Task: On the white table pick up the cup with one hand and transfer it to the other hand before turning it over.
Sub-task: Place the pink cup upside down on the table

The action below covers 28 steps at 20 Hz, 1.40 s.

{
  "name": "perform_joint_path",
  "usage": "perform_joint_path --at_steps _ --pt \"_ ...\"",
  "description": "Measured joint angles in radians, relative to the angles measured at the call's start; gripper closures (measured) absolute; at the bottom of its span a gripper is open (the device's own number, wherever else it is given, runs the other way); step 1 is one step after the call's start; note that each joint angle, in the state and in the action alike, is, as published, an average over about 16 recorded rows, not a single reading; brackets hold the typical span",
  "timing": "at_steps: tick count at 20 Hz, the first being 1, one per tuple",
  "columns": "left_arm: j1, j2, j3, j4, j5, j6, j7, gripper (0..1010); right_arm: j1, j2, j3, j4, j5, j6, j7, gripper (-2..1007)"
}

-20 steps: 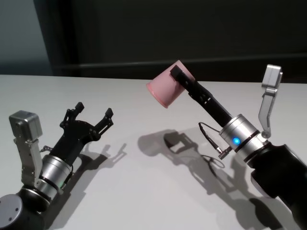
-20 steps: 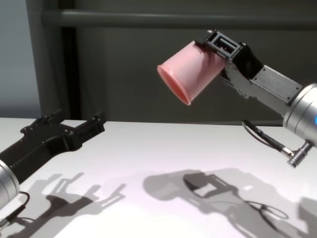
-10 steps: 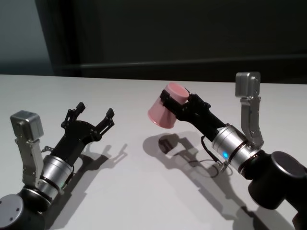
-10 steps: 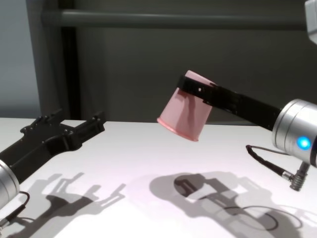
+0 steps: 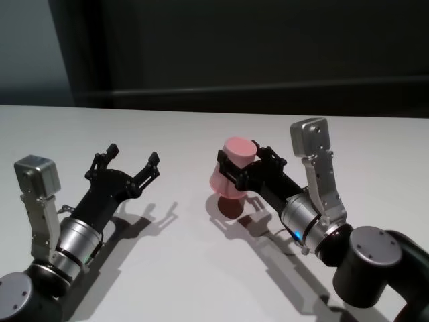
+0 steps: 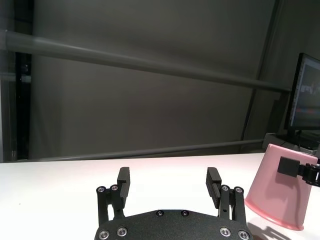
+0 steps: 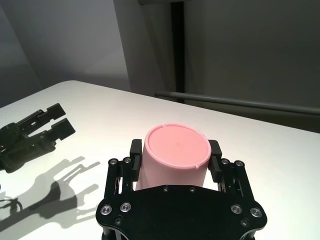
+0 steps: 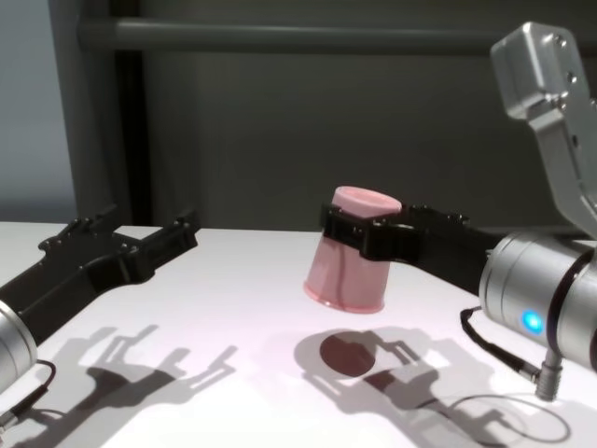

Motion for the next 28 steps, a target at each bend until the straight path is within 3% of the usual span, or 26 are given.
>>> perform_joint_path --at_steps 6,11,19,28 --pt "0.000 0.000 0.000 0.000 0.000 0.000 0.000 7 0.008 -0.018 -0.028 0.021 -0.090 0.024 -0.056 234" --pt "0.000 0.000 0.000 0.000 0.000 0.000 0.000 7 0.011 -0.033 -0.036 0.044 -0.126 0.038 -0.070 234" --pt "0.000 0.000 0.000 0.000 0.000 0.000 0.000 7 0.011 -0.053 -0.029 0.073 -0.135 0.050 -0.051 234" --pt "0.000 0.000 0.000 0.000 0.000 0.000 0.000 7 0.004 -0.075 -0.006 0.096 -0.123 0.064 -0.018 176"
